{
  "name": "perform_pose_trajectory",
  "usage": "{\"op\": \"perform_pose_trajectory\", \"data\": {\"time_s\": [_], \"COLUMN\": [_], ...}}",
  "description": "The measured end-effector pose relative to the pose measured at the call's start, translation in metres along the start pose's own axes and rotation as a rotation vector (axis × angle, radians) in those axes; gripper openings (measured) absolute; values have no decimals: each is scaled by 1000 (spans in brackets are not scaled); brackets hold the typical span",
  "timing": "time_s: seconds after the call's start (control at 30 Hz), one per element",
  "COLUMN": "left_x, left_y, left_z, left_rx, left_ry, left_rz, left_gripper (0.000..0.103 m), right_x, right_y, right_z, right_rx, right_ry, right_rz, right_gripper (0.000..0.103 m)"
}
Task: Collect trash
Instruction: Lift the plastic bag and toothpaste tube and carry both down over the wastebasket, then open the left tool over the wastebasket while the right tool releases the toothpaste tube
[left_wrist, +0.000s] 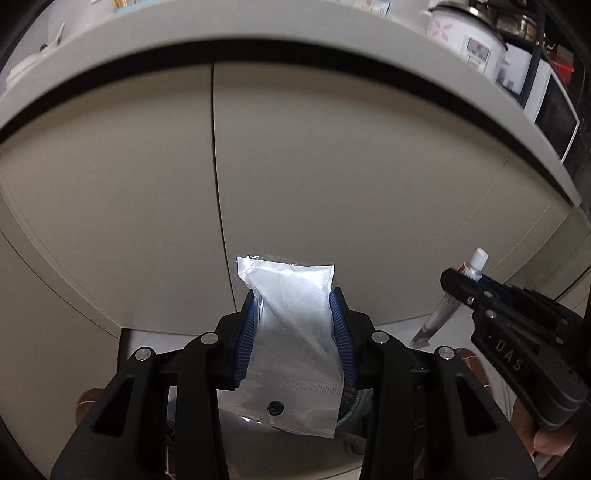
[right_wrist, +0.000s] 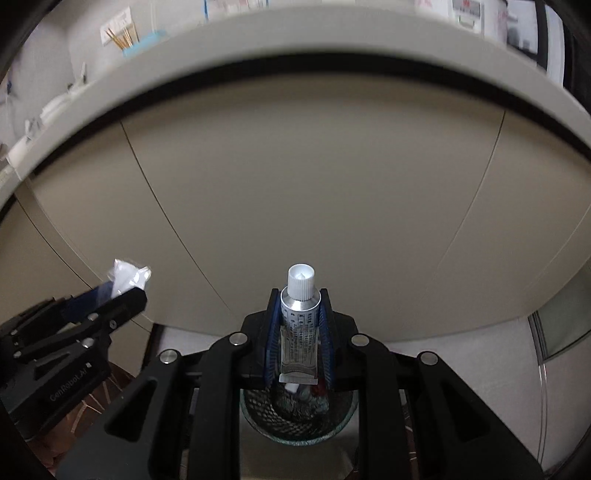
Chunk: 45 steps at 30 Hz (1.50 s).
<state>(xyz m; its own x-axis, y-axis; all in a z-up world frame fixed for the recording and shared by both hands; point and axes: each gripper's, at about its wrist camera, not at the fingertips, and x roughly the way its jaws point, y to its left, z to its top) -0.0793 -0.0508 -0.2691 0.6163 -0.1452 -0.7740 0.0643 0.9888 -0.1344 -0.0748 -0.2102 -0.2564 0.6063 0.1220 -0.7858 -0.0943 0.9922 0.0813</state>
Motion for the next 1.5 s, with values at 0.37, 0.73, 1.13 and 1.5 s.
{"op": "perform_pose_trajectory", "data": {"time_s": [0.37,0.73,1.13,1.5], "left_x": [105,214,261,261], "left_y": [6,20,17,18], "left_z": [-51,-107,-131,-131], "left_rx": [-21,-62,-54,-54], "left_ry": [135,337,461,437], "left_rz": [-18,-57,-89,-60], "left_gripper": [38,38,46,67], "right_x": [111,192,226,234], "right_y": [-14,-33,-32,-38], "right_z": [-66,-116,-129,-130], "right_rx": [23,47,68,78], "right_ry": [192,364,450,471], "right_rz": [-37,-91,-117,-93], "right_gripper": [19,18,18,19]}}
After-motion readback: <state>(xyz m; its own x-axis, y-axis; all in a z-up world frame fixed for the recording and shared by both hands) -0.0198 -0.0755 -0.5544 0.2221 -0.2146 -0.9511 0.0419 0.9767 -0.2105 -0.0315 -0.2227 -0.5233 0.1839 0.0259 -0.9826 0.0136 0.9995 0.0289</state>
